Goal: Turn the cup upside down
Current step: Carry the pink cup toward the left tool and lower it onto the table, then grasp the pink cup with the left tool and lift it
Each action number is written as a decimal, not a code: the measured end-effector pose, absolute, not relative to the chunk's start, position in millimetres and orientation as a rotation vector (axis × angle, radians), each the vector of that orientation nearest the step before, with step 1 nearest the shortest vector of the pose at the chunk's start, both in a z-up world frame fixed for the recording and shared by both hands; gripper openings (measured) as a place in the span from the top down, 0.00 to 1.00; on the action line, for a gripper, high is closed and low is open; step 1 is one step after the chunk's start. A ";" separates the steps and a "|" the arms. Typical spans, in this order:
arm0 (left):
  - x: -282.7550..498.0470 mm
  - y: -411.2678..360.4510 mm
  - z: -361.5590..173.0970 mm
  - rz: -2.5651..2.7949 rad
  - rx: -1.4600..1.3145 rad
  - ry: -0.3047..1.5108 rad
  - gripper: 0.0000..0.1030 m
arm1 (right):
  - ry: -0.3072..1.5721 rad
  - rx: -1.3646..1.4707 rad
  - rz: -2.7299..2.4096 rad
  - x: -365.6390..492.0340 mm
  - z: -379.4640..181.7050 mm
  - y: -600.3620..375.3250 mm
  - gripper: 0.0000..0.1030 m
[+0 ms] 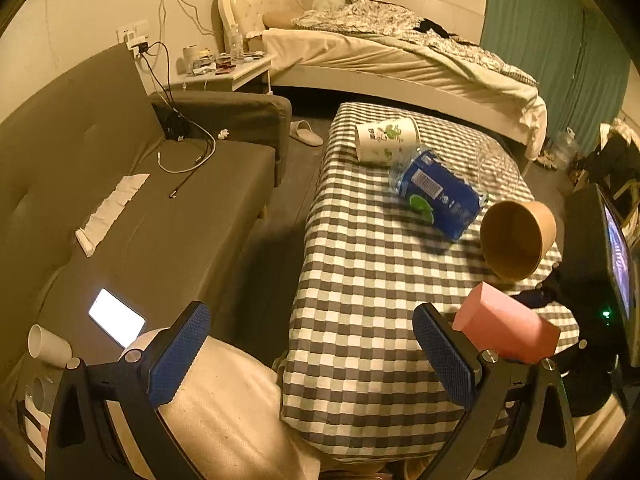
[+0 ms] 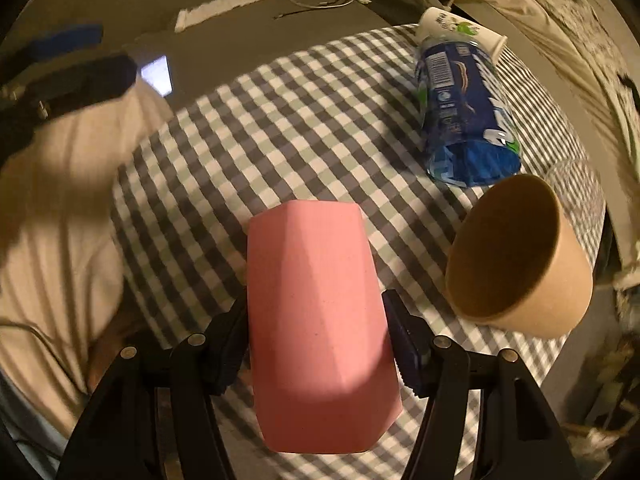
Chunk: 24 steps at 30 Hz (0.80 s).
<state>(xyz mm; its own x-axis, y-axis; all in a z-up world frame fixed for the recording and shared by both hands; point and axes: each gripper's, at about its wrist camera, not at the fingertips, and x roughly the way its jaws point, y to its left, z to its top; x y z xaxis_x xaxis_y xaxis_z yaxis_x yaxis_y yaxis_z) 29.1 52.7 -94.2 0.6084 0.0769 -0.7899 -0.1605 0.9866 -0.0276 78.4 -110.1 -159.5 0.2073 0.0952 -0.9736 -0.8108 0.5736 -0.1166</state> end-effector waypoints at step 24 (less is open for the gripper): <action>72.2 -10.3 -89.1 0.046 -0.218 1.077 0.00 | 0.905 -0.243 0.296 37.2 -67.7 -266.4 0.14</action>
<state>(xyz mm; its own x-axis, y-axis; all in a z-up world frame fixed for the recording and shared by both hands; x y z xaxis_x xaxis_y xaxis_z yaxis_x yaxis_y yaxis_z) 72.2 -10.3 -89.1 0.4752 -0.0689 -0.8772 -0.1437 0.9775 -0.1546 37.2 -266.4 -67.7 0.5816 0.1495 -0.7996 -0.3523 0.9323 -0.0819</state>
